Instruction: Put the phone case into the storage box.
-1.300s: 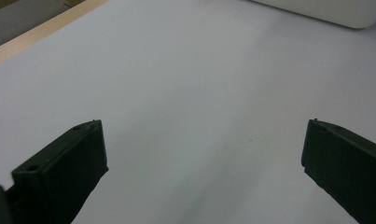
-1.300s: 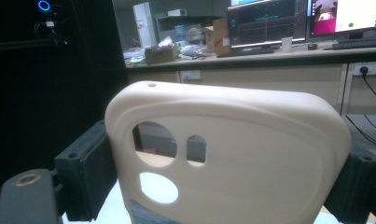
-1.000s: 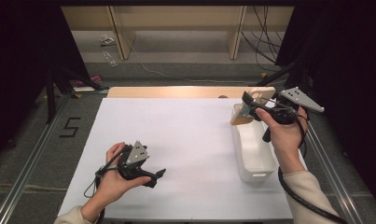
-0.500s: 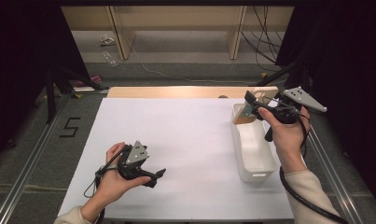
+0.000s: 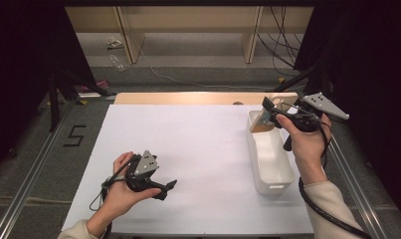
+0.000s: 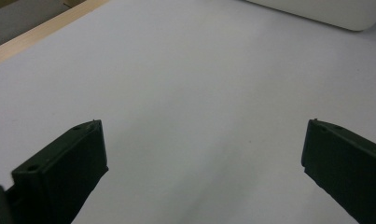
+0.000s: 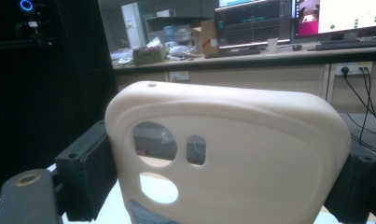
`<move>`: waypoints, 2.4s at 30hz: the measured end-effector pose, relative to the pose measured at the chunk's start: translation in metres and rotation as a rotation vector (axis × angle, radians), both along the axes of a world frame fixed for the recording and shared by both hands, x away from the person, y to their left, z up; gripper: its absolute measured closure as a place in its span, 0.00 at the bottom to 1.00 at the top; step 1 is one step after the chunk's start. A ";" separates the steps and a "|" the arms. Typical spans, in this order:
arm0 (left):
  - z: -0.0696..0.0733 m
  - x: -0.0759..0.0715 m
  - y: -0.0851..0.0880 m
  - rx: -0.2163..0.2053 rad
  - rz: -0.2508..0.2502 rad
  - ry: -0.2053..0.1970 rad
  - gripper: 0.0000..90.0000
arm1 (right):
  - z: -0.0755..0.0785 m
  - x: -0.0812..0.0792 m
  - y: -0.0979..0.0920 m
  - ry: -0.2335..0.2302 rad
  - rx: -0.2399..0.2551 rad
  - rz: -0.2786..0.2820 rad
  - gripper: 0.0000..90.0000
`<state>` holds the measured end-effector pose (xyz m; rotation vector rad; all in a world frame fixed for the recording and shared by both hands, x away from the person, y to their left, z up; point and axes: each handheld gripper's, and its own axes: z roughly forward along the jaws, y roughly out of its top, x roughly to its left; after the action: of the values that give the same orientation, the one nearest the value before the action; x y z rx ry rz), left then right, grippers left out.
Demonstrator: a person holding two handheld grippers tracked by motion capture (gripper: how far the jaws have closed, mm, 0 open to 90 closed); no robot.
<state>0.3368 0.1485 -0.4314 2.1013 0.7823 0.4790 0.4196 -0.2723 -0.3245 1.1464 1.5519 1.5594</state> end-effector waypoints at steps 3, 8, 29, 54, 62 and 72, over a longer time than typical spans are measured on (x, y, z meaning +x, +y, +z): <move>0.000 0.000 0.000 0.000 0.000 0.000 0.00 | 0.000 0.000 -0.001 0.002 0.000 -0.002 0.15; 0.000 0.000 0.000 -0.001 -0.001 0.001 0.00 | -0.001 0.001 -0.002 0.001 -0.004 -0.007 0.15; 0.000 0.000 0.000 -0.004 -0.002 0.003 0.00 | -0.002 0.003 -0.006 0.004 -0.017 -0.026 0.15; 0.000 0.000 -0.001 -0.001 -0.005 0.005 0.00 | -0.004 0.007 -0.009 0.029 -0.039 -0.041 0.15; -0.001 -0.001 -0.001 -0.003 -0.006 0.005 0.00 | -0.006 0.011 -0.009 0.037 -0.047 -0.050 0.15; 0.000 -0.001 -0.001 -0.004 -0.007 0.005 0.00 | -0.007 0.015 -0.006 0.043 -0.061 -0.051 0.15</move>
<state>0.3361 0.1478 -0.4319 2.1018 0.7779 0.4688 0.4343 -0.2780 -0.3315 1.1835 1.5750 1.4533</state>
